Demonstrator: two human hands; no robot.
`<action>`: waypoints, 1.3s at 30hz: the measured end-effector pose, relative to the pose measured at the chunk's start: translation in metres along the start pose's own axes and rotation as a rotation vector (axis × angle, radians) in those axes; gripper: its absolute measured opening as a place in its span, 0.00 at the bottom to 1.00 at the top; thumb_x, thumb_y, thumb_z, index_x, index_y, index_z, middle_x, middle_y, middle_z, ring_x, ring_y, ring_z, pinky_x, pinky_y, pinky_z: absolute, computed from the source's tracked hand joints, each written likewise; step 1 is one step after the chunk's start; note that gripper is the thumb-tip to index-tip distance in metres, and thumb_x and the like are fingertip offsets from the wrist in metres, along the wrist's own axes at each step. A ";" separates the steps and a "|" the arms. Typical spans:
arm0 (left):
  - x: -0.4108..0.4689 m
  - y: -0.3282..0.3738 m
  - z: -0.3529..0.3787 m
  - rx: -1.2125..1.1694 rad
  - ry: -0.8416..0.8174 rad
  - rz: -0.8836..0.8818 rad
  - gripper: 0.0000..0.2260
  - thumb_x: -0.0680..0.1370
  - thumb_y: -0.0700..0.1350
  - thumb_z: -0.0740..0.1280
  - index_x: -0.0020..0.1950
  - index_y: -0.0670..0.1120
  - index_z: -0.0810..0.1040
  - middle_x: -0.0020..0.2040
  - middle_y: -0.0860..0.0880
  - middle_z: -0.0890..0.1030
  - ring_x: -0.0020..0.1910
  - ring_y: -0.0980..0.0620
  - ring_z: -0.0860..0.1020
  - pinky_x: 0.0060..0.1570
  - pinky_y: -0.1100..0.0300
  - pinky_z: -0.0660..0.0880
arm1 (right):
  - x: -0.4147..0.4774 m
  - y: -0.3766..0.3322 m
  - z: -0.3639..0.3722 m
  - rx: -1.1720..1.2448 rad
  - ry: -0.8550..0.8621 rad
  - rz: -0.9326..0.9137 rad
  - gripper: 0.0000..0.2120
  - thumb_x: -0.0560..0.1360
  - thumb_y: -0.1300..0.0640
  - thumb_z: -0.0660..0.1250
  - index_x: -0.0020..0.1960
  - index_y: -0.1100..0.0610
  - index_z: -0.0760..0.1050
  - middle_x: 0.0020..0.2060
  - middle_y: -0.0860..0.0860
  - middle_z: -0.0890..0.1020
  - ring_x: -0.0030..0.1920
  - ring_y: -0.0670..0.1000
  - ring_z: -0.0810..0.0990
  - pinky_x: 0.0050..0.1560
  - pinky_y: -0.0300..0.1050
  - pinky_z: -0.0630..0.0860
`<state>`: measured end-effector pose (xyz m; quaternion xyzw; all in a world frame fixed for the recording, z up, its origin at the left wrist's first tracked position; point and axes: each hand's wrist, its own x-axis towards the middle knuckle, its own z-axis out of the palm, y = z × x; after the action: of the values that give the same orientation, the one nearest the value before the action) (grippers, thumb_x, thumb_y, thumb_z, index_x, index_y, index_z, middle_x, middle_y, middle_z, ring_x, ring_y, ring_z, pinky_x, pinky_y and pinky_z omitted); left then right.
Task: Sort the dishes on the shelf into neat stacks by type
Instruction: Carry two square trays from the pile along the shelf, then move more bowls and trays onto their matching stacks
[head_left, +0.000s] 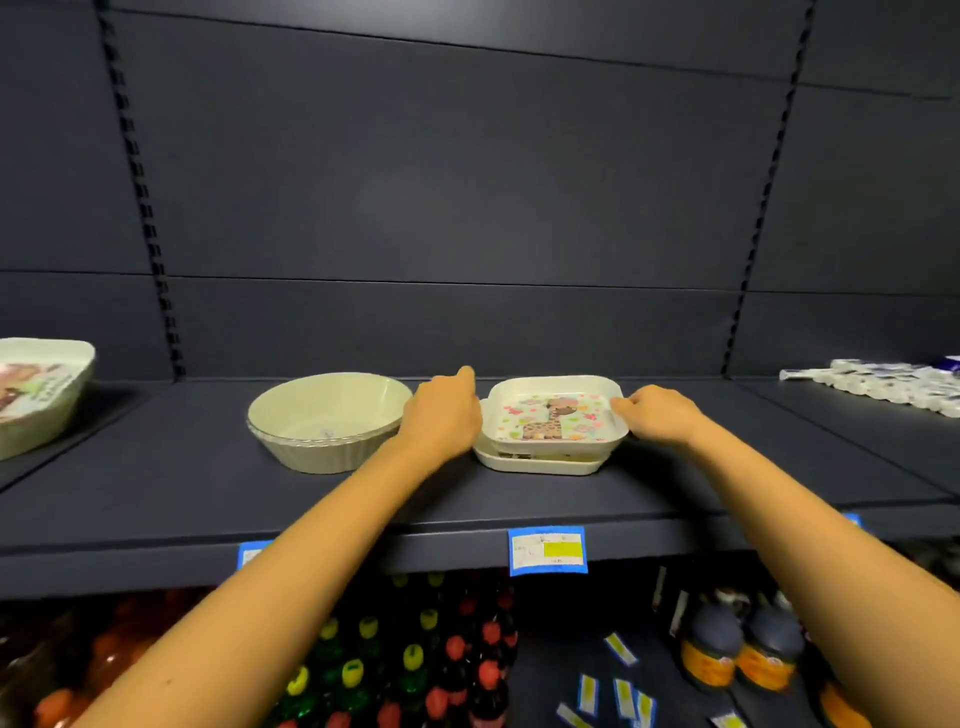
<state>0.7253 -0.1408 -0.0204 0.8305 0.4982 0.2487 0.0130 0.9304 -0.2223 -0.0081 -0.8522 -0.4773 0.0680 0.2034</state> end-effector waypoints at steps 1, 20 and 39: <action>-0.003 0.003 -0.005 0.032 0.025 0.019 0.11 0.81 0.44 0.55 0.57 0.39 0.71 0.56 0.38 0.80 0.54 0.36 0.77 0.50 0.49 0.73 | 0.005 -0.002 0.002 -0.023 -0.023 -0.016 0.20 0.80 0.49 0.53 0.31 0.53 0.65 0.41 0.55 0.75 0.44 0.57 0.72 0.43 0.45 0.67; -0.096 -0.075 -0.075 0.500 0.181 -0.294 0.18 0.81 0.51 0.54 0.65 0.43 0.71 0.62 0.44 0.76 0.61 0.43 0.73 0.58 0.51 0.69 | -0.031 -0.124 0.023 -0.084 0.045 -0.835 0.19 0.79 0.50 0.58 0.68 0.53 0.68 0.66 0.51 0.73 0.64 0.55 0.73 0.59 0.52 0.72; -0.221 -0.274 -0.185 0.601 0.131 -0.639 0.19 0.80 0.53 0.54 0.63 0.43 0.73 0.61 0.44 0.77 0.62 0.44 0.73 0.59 0.50 0.70 | -0.138 -0.345 0.125 -0.096 -0.140 -1.098 0.20 0.79 0.48 0.57 0.68 0.53 0.68 0.65 0.52 0.75 0.63 0.56 0.74 0.59 0.53 0.73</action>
<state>0.3374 -0.2290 -0.0209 0.5840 0.7800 0.1284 -0.1846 0.5469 -0.1439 0.0097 -0.4802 -0.8662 -0.0133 0.1377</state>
